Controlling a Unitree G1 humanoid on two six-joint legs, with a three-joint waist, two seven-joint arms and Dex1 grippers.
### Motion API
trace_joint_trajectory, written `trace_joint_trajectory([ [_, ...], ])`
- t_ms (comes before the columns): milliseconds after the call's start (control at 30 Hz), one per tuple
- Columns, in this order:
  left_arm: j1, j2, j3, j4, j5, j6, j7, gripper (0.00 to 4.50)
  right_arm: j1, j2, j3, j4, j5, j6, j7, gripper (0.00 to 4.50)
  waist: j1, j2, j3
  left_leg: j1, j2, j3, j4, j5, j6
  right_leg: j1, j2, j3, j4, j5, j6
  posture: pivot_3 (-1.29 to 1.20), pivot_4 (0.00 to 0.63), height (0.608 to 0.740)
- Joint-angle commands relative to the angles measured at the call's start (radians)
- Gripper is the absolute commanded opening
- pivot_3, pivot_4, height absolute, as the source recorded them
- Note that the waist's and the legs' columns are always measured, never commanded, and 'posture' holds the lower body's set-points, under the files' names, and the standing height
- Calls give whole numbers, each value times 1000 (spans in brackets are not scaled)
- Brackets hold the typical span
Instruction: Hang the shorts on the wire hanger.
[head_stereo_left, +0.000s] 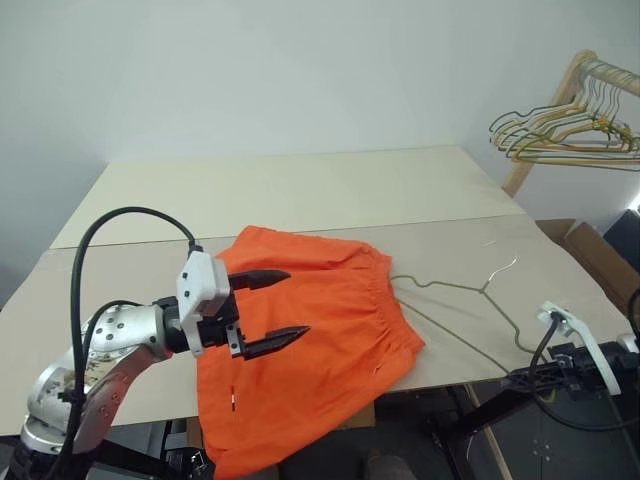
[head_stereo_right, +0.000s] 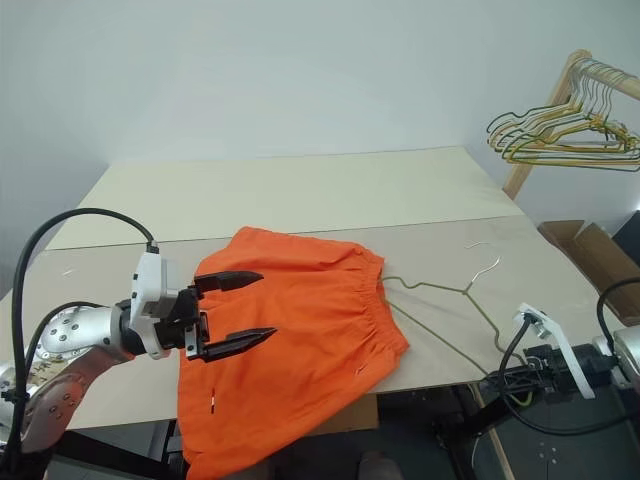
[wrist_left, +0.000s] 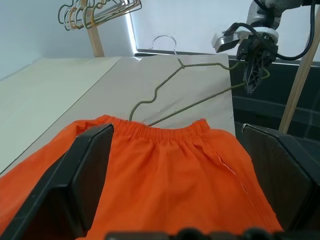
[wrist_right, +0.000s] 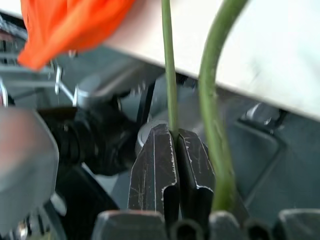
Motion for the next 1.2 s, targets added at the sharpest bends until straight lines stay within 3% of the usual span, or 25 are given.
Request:
trace_joint_trajectory([
  [33, -5, 9, 20, -33, -20, 1, 7, 4474, 2, -20, 5, -24, 17, -21, 49, 0, 0, 0, 0, 0, 0, 0, 0, 0, 0, 0, 0, 0, 0, 0, 0, -46, 0, 740],
  [133, -5, 12, 22, -32, -23, 2, 8, 4474, -11, -15, 16, -12, 12, -28, 50, 0, 0, 0, 0, 0, 0, 0, 0, 0, 0, 0, 0, 0, 0, 0, 0, -46, 0, 740],
  [333, -7, 10, 13, -36, -23, 3, 7, 4474, -183, 122, 62, 104, -28, 15, -34, 0, -7, -1, 0, 3, 0, 0, -1, 0, 0, 2, 1, 0, 0, 0, 0, -46, 0, 740],
  [533, -10, 11, 22, -36, -13, -2, 14, 4474, -208, 124, 154, 72, -49, -25, 49, 0, 7, 0, 0, 1, 0, -1, -1, 0, 0, 2, 1, 0, -2, -1, 0, -16, 0, 740],
  [733, 7, 14, 25, -50, -11, -7, 16, 4474, -378, 273, 144, 273, -83, 31, -57, 0, -5, -1, 0, 5, 0, -1, -1, 0, -1, 3, 3, 3, -1, 0, -1, -15, 0, 740],
  [1067, 6, 15, 26, -45, 3, -17, 15, 4474, -435, 332, 248, 287, -109, 28, 3, 0, 9, -1, 1, 4, -1, -2, -1, -1, -1, 3, 2, 3, -1, -2, -1, 4, 0, 740],
  [1200, 2, 12, 18, -43, 10, -22, 18, 4474, -502, 408, 220, 414, -128, 42, -48, 0, 3, -1, 1, 5, -1, -2, -1, -1, -1, 4, 3, 3, 0, -1, -1, 9, 0, 740],
])
